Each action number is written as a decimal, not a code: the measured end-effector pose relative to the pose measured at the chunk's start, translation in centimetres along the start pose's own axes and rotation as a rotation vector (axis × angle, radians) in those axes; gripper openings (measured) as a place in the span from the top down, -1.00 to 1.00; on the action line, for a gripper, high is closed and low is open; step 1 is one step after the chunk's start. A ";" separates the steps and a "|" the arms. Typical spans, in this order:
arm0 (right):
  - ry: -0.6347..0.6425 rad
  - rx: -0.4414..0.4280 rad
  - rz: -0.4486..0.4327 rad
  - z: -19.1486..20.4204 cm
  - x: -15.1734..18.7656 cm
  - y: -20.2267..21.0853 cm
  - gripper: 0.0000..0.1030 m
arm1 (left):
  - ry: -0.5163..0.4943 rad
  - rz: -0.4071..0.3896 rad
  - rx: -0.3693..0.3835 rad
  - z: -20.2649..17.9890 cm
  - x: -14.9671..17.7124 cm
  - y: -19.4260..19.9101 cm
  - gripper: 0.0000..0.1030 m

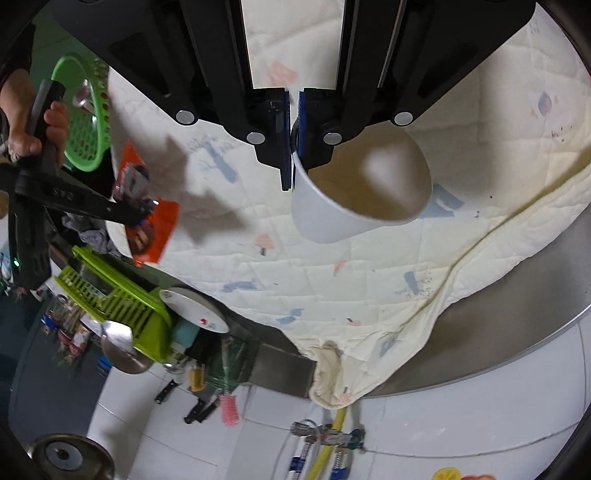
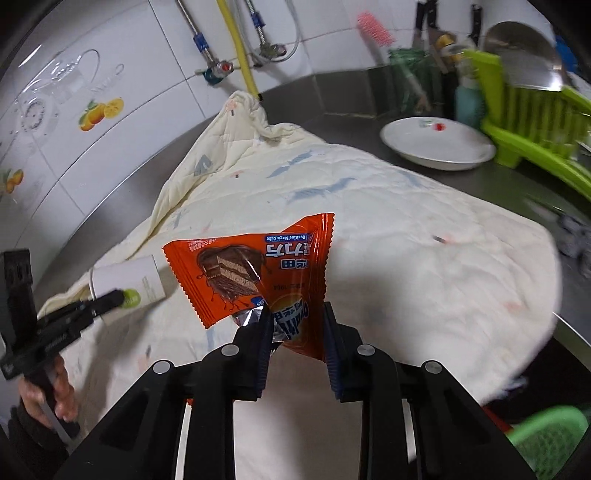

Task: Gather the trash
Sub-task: 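Carry the packet into the green basket and open the right gripper while the left carries the cup, then lower the white paper cup into the green basket and open the left gripper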

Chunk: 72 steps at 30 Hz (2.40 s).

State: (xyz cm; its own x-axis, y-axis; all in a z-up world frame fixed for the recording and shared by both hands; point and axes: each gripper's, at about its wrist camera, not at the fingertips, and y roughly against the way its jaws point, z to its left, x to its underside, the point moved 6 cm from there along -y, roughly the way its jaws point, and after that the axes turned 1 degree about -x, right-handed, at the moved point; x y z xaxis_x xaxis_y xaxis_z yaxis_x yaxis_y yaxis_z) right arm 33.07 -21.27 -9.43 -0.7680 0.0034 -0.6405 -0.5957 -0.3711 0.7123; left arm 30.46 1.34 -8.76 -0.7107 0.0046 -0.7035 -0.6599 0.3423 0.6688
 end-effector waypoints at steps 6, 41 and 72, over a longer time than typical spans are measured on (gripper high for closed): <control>-0.049 0.055 -0.016 -3.5 4.5 6.0 0.51 | -0.044 -0.024 0.064 -4.0 0.9 2.4 0.98; -0.356 0.427 -0.102 -20.0 21.7 24.8 -0.46 | -0.389 0.103 0.513 -37.2 10.7 2.5 0.98; -0.212 0.369 -0.226 -9.5 21.5 26.4 -0.65 | -0.349 0.079 0.393 -32.9 12.0 5.6 -0.07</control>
State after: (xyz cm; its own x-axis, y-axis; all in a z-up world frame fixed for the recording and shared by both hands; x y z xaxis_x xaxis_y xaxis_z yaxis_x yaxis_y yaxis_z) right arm 3.04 -39.81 -7.14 -0.6179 0.2494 -0.7457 -0.7674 0.0154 0.6410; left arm 10.15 -27.62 -5.55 -0.5869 0.3341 -0.7375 -0.4189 0.6543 0.6297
